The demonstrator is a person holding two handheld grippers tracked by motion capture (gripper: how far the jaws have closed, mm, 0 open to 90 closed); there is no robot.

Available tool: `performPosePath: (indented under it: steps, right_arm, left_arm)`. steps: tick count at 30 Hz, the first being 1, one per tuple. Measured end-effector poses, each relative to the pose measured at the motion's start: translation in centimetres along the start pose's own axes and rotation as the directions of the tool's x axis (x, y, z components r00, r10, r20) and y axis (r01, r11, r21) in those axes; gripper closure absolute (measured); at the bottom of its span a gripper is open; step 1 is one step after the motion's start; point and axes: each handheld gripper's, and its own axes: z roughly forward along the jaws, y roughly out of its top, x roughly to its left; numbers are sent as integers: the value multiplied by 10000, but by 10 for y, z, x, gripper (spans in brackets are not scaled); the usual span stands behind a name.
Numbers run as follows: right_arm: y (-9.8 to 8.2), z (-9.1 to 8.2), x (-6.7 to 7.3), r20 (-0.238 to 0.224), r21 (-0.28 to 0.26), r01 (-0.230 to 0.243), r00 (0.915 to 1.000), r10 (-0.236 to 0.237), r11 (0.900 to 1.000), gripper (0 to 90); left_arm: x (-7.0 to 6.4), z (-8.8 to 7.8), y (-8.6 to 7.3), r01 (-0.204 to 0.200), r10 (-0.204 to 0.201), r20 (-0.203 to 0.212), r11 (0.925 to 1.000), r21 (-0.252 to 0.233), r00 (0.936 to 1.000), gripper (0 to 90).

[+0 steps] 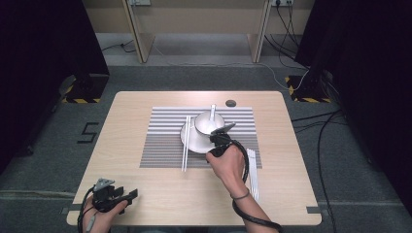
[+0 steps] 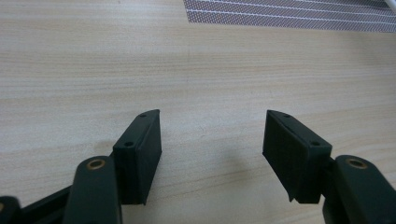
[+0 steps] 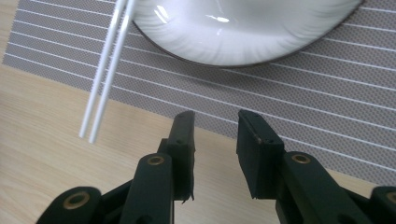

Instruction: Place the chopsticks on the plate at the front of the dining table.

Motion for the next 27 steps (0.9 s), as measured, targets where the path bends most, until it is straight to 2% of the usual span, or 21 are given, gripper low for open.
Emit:
performPosePath:
  steps: [14, 23, 27]
  right_arm:
    - [-29, -19, -52, 250, -727, -368, 9989, 387, 9967, 654]
    - [-52, -34, -82, 449, -1497, -474, 9975, 547, 9876, 644]
    - [-64, -37, -94, 544, -1672, -582, 9962, 681, 9842, 636]
  left_arm:
    - [-1, 0, 0, 22, -22, -21, 10000, -36, 10000, 372]
    - [-1, 0, 0, 8, -8, -46, 10000, -49, 10000, 371]
    - [-1, 0, -1, 27, -27, -46, 10000, -59, 10000, 371]
